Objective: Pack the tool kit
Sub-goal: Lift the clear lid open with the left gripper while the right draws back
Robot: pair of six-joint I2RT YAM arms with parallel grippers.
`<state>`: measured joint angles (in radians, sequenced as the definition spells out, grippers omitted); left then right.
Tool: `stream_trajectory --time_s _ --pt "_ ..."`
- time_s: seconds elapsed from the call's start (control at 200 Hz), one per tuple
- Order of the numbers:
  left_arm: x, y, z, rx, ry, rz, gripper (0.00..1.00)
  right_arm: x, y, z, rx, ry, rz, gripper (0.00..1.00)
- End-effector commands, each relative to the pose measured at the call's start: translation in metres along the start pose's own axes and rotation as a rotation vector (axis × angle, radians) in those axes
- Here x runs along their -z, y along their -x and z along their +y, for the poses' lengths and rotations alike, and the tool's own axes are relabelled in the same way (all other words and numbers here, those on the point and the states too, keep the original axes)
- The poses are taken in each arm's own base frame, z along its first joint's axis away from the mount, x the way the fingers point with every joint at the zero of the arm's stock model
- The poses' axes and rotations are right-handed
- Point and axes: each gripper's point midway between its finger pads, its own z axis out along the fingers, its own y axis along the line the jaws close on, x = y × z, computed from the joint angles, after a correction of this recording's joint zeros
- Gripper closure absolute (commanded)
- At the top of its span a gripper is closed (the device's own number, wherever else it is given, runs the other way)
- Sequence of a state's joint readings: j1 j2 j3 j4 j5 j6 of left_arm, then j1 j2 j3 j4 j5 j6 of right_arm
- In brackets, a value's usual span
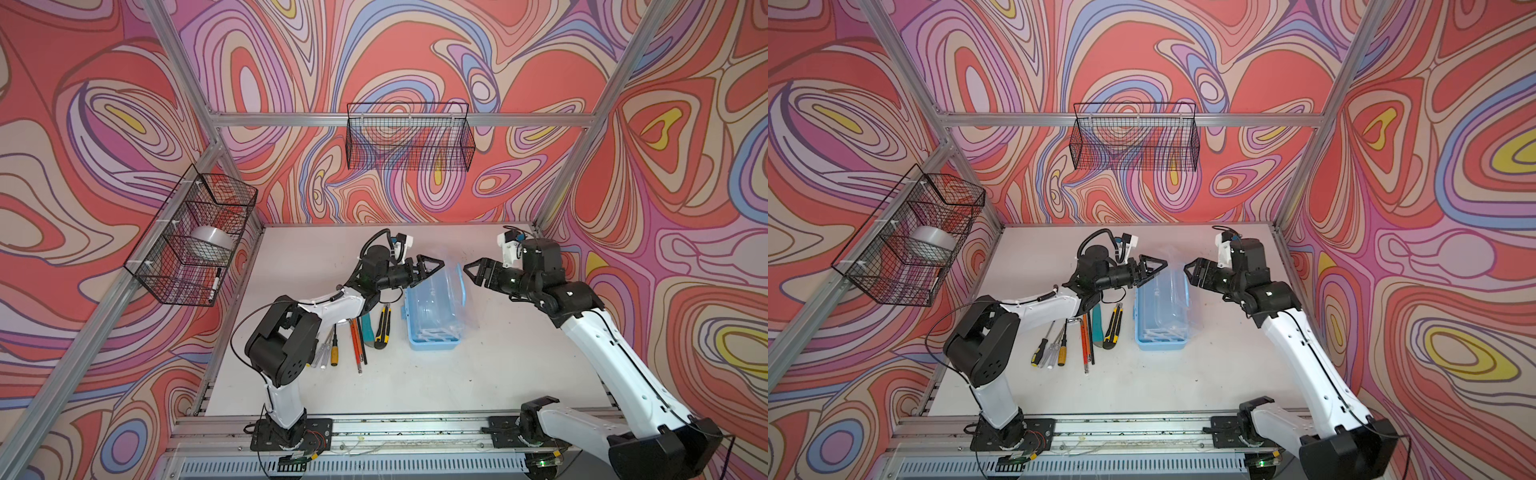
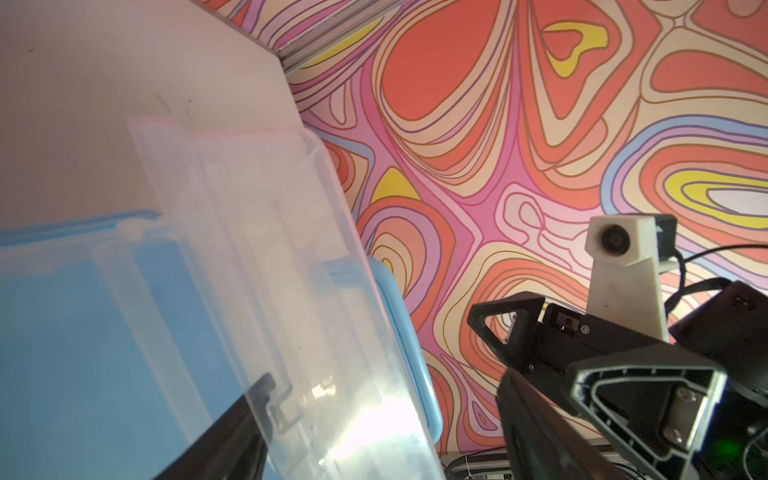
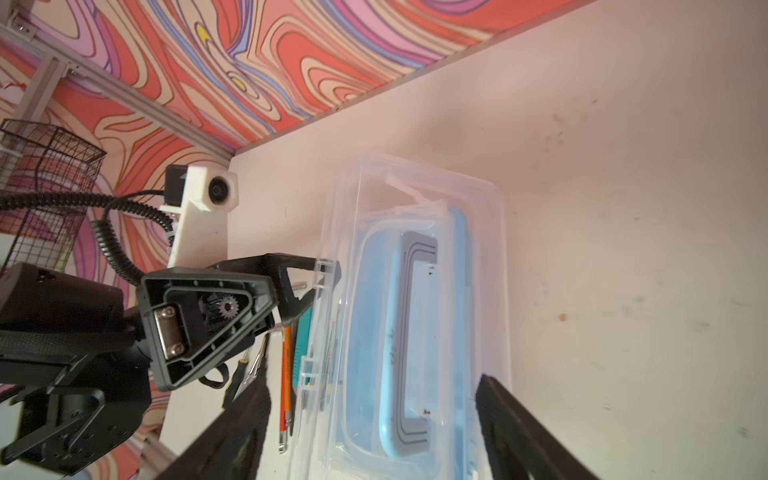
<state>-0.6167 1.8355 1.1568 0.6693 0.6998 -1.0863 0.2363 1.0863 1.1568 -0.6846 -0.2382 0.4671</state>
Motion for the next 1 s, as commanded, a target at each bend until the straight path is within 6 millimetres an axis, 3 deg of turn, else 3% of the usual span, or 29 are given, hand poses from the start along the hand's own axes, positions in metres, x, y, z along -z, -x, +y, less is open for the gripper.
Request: stream_trajectory --time_s 0.0,0.13,0.406,0.571,0.691,0.841,0.996 --pt "-0.024 -0.002 -0.014 -0.001 -0.057 0.043 0.17 0.013 -0.010 -0.033 0.005 -0.174 0.001 0.18" --pt "-0.038 0.005 -0.026 -0.014 -0.072 0.050 0.16 0.014 -0.014 -0.038 -0.001 -0.184 -0.010 0.18" --pt "-0.038 0.023 -0.034 -0.116 0.044 0.031 0.04 0.027 -0.001 -0.038 0.030 -0.218 -0.067 0.19" --pt "-0.058 0.037 -0.054 -0.137 -0.003 0.045 0.04 0.042 0.003 -0.036 0.050 -0.223 -0.102 0.19" --pt "-0.073 0.034 -0.052 -0.128 -0.016 0.074 0.04 0.048 0.003 -0.036 0.052 -0.226 -0.113 0.19" --pt "-0.074 0.028 -0.037 -0.109 -0.009 0.084 0.06 0.038 -0.004 -0.038 0.041 -0.217 -0.083 0.19" --pt "-0.072 0.027 -0.046 -0.147 -0.027 0.099 0.06 0.028 -0.001 -0.035 0.037 -0.198 -0.077 0.20"
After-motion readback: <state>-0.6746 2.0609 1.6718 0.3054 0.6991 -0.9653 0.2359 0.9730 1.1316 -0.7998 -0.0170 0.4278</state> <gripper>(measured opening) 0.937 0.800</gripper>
